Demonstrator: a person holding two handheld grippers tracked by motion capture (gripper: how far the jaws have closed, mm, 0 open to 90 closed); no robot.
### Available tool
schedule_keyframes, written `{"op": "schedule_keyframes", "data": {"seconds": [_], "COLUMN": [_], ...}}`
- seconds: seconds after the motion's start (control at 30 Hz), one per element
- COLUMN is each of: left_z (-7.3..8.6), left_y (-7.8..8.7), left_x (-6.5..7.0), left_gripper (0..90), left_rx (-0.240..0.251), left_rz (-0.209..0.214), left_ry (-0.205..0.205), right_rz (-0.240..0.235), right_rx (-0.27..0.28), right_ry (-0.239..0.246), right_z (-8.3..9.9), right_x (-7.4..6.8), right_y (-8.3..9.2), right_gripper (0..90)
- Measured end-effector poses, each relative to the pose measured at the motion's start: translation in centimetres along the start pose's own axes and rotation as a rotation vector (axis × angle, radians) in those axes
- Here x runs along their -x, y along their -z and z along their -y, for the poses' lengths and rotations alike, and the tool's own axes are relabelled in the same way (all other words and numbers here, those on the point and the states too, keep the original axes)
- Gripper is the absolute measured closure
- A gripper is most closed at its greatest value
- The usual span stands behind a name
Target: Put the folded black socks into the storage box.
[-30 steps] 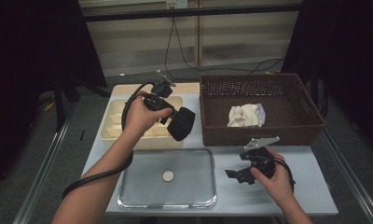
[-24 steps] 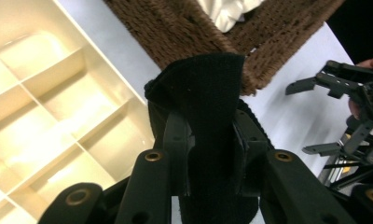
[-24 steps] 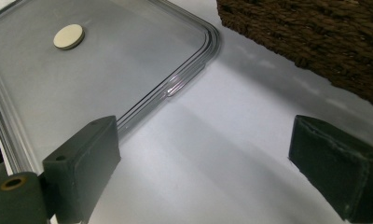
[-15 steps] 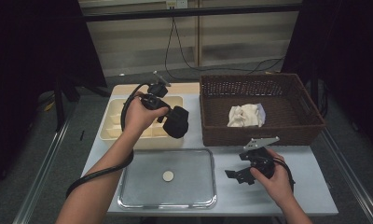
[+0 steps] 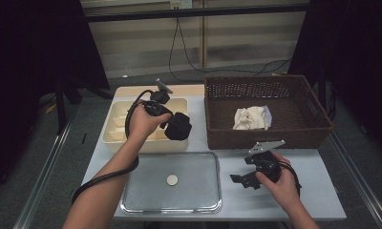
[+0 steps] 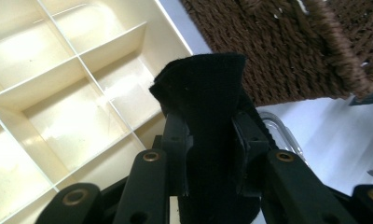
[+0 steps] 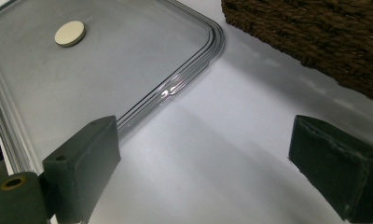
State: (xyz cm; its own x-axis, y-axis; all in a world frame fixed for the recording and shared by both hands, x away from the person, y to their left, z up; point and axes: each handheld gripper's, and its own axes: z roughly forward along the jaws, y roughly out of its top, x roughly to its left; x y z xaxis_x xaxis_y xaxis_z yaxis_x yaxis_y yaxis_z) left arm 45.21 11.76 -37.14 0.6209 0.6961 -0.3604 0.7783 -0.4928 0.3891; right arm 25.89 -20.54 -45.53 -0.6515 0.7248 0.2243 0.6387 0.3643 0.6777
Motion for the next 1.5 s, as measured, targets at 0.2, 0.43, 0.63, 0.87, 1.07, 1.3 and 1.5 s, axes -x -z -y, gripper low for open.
{"op": "schedule_keyframes", "data": {"seconds": [0.2,0.43,0.63,0.87,1.07,1.3,1.5], "left_z": [0.3,0.7,1.2,1.5,1.7,1.1,0.5], "left_y": [-0.7,-1.6,-2.4,-2.7,-2.2,-0.8,0.1], "left_x": [-0.3,-0.6,-0.9,-0.9,-1.1,-0.9,-0.6], "left_gripper": [69.8,68.7,67.4,65.4,59.9,55.7,54.8], "left_rx": [-0.007,-0.025,-0.039,-0.031,-0.019,0.013,0.015], "left_rz": [-0.022,-0.033,-0.035,-0.045,-0.039,-0.018,-0.023], "left_ry": [-0.006,0.003,-0.006,-0.023,-0.033,-0.011,-0.031], "right_rz": [-0.004,0.0,-0.002,0.0,-0.004,-0.002,-0.007], "right_rx": [-0.002,-0.004,-0.007,-0.01,-0.006,-0.006,-0.003], "right_ry": [-0.003,-0.002,0.002,0.002,0.005,0.006,0.006], "right_z": [0.0,0.0,0.0,0.0,0.0,-0.1,-0.1], "right_x": [-0.1,-0.1,-0.2,-0.2,-0.2,-0.2,-0.2], "right_y": [-0.1,-0.1,-0.2,-0.3,-0.2,-0.1,-0.2], "right_gripper": [8.5,8.5,8.5,8.5,8.5,8.5,8.5]}}
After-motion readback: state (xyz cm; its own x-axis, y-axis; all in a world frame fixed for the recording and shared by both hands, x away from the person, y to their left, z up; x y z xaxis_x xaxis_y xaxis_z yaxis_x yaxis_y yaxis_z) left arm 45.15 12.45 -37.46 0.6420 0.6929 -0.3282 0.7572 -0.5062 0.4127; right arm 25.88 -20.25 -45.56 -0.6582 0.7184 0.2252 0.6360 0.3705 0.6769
